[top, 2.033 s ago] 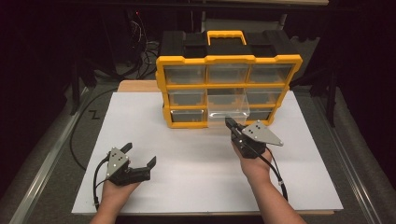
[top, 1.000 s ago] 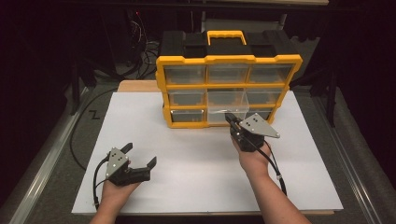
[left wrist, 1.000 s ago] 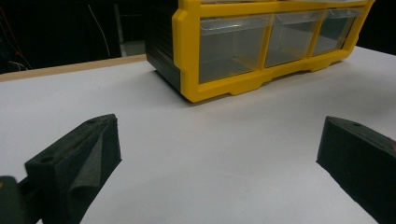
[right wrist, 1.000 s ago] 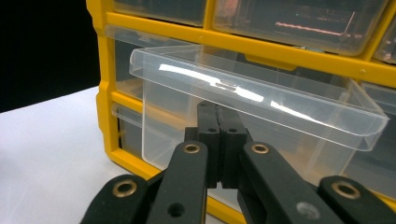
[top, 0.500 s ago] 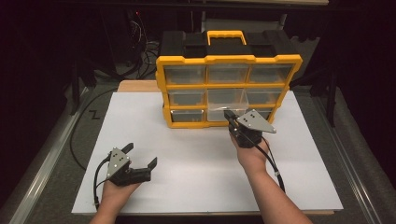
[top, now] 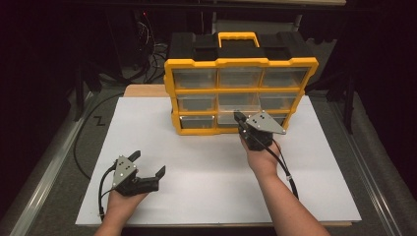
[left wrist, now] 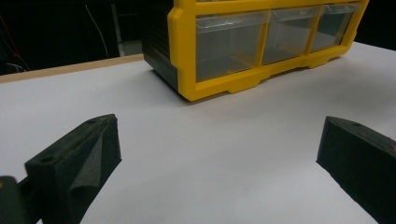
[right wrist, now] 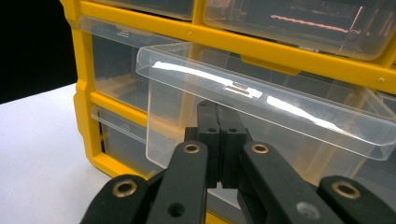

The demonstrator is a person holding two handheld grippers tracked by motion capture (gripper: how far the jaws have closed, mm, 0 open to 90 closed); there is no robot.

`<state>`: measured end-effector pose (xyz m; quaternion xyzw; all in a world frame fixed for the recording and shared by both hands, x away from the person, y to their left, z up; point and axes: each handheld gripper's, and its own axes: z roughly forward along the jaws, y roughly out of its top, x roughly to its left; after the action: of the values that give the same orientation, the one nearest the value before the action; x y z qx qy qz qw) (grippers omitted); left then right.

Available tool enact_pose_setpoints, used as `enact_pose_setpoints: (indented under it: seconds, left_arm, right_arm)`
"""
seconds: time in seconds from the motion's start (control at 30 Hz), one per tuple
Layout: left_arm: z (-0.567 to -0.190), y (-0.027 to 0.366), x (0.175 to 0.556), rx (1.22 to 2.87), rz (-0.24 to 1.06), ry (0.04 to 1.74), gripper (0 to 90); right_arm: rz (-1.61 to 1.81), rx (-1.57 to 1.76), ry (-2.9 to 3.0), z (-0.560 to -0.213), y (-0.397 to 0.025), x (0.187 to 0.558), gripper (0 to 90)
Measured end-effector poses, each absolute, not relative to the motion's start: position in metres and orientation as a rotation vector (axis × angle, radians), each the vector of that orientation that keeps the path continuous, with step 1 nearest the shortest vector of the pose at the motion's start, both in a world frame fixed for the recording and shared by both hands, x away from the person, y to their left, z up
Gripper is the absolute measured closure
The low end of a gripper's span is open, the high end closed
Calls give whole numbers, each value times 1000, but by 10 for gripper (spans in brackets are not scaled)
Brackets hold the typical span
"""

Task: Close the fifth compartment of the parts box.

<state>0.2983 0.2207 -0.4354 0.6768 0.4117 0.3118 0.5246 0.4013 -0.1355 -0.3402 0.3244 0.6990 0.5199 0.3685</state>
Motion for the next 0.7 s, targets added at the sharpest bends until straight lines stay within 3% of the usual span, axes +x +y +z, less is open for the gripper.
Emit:
enact_pose_setpoints:
  seconds: [0.7]
  left_arm:
    - [-435, 221, 298, 1618, 744, 985, 3]
  right_arm:
    - [1291, 861, 1802, -337, -131, 421, 900]
